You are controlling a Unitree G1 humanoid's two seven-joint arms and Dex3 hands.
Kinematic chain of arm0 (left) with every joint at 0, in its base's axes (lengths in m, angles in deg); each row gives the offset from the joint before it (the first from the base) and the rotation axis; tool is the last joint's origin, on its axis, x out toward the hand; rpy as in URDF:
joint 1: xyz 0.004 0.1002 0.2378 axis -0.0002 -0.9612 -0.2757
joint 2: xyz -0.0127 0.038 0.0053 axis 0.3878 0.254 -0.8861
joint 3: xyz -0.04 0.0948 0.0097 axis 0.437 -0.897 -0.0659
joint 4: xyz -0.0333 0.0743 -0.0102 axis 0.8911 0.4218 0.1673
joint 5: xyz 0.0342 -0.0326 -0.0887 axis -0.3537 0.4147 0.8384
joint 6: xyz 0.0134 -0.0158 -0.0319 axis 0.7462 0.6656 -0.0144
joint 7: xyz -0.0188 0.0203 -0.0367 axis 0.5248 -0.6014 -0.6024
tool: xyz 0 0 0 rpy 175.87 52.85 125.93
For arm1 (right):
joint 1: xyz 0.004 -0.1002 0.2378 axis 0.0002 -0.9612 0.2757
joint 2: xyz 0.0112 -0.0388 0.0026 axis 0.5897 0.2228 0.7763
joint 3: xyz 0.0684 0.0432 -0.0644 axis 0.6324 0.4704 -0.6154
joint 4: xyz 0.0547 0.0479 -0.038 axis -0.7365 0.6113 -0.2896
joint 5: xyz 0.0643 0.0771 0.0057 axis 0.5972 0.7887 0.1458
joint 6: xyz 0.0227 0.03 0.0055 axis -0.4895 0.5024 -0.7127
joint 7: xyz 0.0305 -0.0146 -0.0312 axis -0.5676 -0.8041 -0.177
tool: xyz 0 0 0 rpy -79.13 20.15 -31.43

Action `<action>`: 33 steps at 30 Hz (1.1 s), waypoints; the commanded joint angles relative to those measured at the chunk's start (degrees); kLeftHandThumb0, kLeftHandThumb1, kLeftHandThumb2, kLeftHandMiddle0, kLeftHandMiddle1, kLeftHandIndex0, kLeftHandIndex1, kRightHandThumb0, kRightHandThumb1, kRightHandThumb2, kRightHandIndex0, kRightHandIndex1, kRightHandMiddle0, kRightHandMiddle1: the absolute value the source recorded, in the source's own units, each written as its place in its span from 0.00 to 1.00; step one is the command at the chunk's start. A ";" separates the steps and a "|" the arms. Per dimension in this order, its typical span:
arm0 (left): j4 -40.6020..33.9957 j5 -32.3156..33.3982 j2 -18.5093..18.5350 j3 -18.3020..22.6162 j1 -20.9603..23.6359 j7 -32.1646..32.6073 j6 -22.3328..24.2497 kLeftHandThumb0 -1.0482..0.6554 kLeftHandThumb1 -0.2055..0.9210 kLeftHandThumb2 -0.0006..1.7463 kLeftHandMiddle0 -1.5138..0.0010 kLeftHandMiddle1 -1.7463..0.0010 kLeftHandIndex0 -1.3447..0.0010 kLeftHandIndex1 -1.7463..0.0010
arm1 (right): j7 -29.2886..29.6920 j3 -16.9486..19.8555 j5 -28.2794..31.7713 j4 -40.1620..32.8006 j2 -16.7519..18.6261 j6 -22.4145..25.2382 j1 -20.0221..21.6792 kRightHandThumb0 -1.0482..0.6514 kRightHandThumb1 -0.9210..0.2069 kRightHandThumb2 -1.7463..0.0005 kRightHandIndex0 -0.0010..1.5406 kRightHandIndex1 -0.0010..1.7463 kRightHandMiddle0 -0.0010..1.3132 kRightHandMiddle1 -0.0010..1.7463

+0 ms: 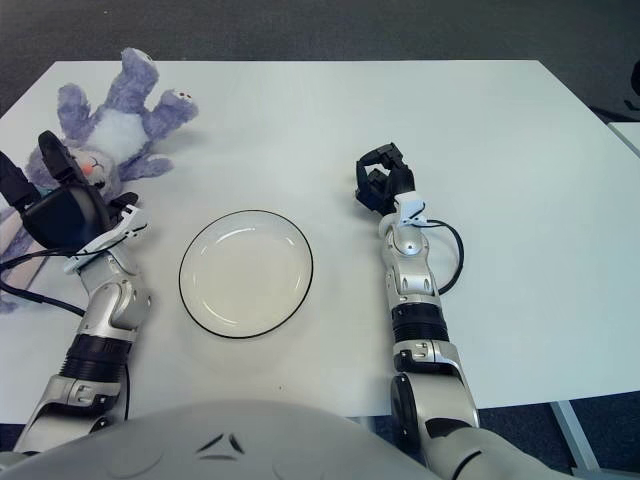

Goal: Put the doll into the plate.

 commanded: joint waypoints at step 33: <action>6.36 11.31 9.67 2.10 9.11 -9.86 -8.63 0.27 0.84 0.00 1.00 1.00 0.84 0.98 | -1.12 -0.31 0.25 3.32 -0.16 3.15 -2.54 0.40 0.12 0.62 0.48 0.97 0.25 0.97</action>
